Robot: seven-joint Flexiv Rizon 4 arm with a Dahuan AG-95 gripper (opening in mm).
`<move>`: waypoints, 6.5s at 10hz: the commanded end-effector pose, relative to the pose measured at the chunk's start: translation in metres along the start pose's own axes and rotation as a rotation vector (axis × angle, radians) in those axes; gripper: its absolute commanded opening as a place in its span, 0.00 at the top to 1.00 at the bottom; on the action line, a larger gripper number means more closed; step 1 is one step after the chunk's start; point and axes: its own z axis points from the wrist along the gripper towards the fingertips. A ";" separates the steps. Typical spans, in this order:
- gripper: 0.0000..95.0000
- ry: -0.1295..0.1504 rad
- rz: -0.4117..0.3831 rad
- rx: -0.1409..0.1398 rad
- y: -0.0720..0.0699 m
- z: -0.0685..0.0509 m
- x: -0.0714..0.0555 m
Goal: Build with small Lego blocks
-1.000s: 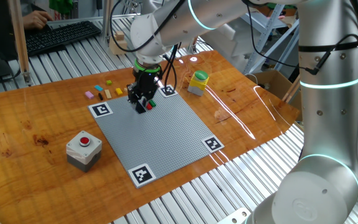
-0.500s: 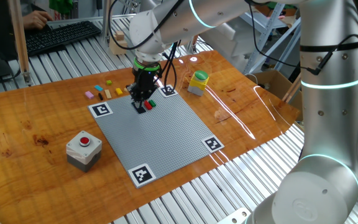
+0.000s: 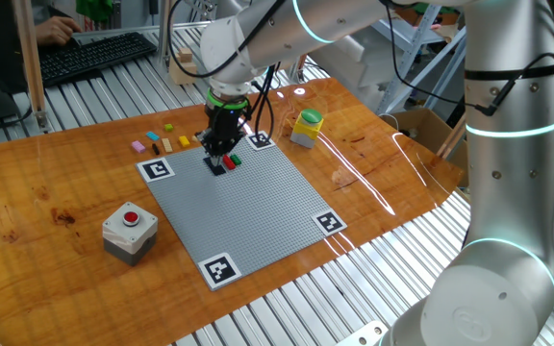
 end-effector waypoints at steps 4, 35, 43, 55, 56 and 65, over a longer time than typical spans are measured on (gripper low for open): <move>1.00 -0.026 -0.002 -0.008 0.000 0.030 -0.002; 1.00 0.048 0.021 -0.020 -0.002 -0.012 -0.018; 0.80 0.030 -0.020 -0.019 0.002 -0.023 -0.071; 0.80 0.010 -0.129 -0.010 0.000 0.003 -0.112; 0.80 0.013 -0.132 -0.007 0.000 0.004 -0.112; 1.00 0.024 -0.147 0.010 0.001 0.007 -0.112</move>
